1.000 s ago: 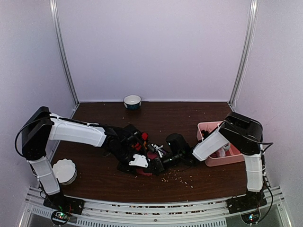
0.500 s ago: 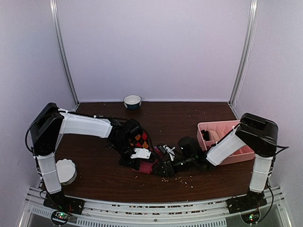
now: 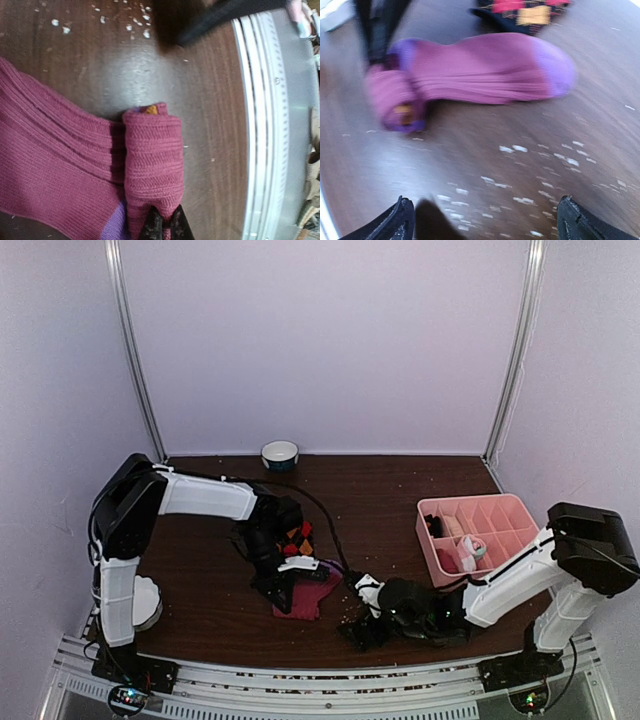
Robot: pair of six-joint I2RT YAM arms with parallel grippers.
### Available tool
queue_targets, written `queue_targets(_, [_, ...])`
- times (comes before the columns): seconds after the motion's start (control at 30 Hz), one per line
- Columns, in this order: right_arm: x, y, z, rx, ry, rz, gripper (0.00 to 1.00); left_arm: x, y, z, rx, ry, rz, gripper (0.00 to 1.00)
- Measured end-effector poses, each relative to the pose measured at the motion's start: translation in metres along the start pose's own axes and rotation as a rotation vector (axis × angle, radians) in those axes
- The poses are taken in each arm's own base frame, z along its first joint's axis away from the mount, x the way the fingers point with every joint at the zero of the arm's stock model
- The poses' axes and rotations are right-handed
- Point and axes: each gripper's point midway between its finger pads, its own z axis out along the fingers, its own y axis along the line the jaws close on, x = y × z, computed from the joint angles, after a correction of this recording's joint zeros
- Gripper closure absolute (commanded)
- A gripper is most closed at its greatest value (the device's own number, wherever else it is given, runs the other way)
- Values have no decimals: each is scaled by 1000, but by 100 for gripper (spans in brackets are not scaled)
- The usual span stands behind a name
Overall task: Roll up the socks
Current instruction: Roll the sock.
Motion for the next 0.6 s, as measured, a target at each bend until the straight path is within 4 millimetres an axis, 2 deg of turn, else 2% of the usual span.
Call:
queue_targets(0.17, [13,-30,-14,124,-34,32,0,3,-11,6,86,5,-59,99])
queue_targets(0.27, [13,-28,-14,131,-46,18,0,3,-11,9,119,8,-92,99])
queue_targets(0.33, [11,-15,-12,123,-51,-41,2,3,-11,11,132,11,-111,99])
queue_targets(0.47, [11,35,-12,31,-83,-228,15,3,-9,9,137,12,-145,99])
queue_targets(0.6, [13,62,-17,-27,-108,-389,24,3,-5,10,135,18,-176,97])
